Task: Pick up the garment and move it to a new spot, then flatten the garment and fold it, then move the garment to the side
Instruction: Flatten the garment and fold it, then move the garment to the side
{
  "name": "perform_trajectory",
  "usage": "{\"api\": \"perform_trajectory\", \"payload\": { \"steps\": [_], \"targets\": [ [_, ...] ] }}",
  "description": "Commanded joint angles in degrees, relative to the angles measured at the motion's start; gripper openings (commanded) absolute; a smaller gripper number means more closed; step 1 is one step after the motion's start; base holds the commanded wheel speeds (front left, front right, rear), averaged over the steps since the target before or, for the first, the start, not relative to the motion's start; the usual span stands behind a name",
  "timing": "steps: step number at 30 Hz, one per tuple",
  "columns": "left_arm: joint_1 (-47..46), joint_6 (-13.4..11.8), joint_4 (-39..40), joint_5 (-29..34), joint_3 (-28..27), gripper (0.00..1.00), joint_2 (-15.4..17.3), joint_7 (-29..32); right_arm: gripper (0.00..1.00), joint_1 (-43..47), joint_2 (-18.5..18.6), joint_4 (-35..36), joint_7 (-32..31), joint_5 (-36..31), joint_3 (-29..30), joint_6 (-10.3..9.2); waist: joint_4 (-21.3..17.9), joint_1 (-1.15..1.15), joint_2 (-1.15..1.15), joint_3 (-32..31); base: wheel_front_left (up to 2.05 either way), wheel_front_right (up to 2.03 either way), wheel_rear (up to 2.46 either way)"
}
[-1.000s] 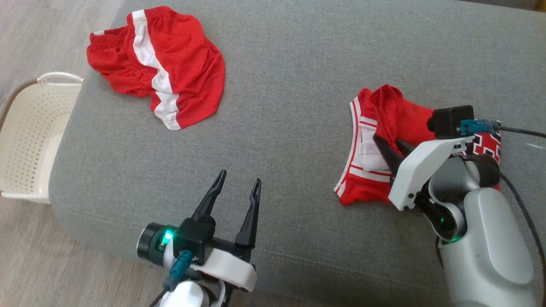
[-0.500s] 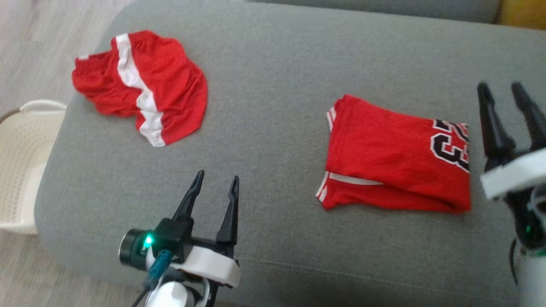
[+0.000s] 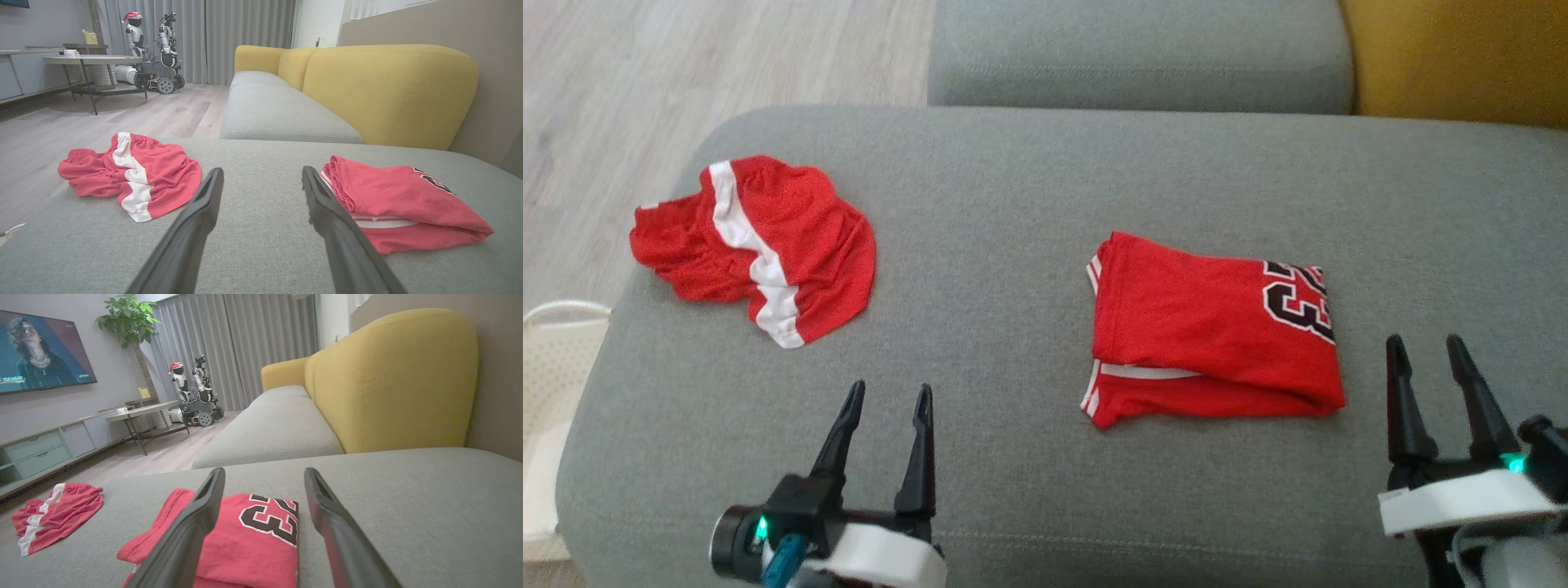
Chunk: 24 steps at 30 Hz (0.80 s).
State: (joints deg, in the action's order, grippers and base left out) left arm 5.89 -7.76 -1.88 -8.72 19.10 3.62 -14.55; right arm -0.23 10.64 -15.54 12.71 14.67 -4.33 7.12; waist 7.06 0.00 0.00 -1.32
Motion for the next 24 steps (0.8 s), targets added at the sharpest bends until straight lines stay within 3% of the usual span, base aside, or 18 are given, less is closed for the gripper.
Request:
{"api": "perform_trajectory", "payload": {
  "steps": [1,24],
  "targets": [
    [-1.33,0.31,2.22,0.61,-2.40,1.00,-0.37,-0.45,1.00,-1.28,0.13,1.25,1.07,-0.63,-0.93,0.36,-0.46,0.00,0.00,-0.73,0.00,0.00,0.00],
    [1.50,2.66,1.42,4.58,-4.61,1.00,-0.67,-0.45,1.00,2.72,-3.67,0.87,2.29,-5.17,-1.05,0.36,0.31,0.00,0.00,-2.61,0.00,0.00,0.00]
  ]
}}
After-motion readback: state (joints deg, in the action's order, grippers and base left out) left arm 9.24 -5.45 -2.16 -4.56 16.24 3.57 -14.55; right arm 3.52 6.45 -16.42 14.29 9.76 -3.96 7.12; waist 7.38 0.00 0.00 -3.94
